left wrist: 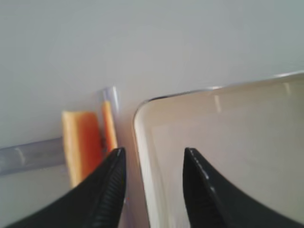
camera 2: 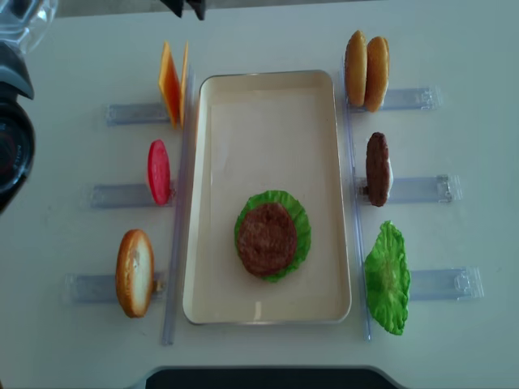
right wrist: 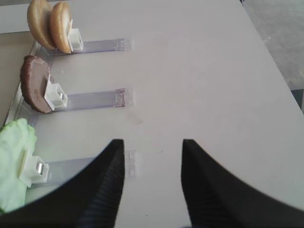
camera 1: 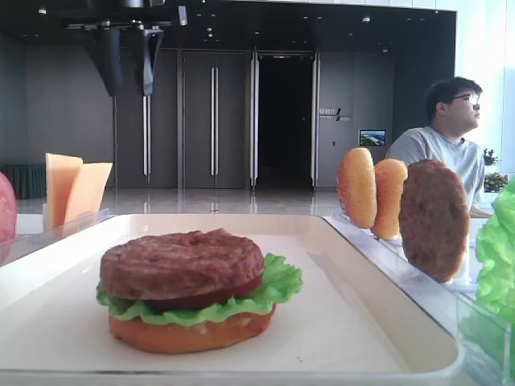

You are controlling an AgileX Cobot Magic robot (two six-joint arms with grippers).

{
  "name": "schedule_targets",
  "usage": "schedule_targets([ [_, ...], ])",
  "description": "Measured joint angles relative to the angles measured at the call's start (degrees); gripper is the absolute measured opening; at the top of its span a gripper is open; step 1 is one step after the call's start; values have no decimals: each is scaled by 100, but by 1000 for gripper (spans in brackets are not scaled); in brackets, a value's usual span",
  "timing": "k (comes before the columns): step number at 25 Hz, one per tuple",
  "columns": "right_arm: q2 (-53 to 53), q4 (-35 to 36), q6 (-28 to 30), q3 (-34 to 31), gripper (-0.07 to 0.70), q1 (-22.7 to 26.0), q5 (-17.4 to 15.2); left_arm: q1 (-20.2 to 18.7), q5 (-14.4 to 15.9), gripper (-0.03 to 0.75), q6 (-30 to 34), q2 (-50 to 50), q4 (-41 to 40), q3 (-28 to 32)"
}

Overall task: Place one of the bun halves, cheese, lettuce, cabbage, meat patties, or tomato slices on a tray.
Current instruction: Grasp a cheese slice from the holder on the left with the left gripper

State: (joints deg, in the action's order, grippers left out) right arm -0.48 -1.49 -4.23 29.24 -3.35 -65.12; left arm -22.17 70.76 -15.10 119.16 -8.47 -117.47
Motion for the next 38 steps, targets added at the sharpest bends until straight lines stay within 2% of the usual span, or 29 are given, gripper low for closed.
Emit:
schedule_targets([
  [3, 0, 0, 0, 0, 279, 0, 0, 13, 7, 322, -88, 0, 149, 0],
  [8, 0, 0, 0, 0, 279, 0, 0, 38, 7, 324, -269, 0, -80, 65],
  [16, 0, 0, 0, 0, 279, 0, 0, 38, 7, 324, -493, 0, -517, 819],
  [22, 0, 0, 0, 0, 279, 0, 0, 38, 7, 324, -600, 0, -719, 1073],
  [27, 0, 0, 0, 0, 279, 0, 0, 60, 7, 324, -666, 61, -859, 1083],
  [33, 0, 2, 0, 0, 279, 0, 0, 302, -3, 324, -705, 242, -766, 1083],
  [38, 0, 2, 0, 0, 279, 0, 0, 393, -187, 324, -617, 267, -581, 1083],
])
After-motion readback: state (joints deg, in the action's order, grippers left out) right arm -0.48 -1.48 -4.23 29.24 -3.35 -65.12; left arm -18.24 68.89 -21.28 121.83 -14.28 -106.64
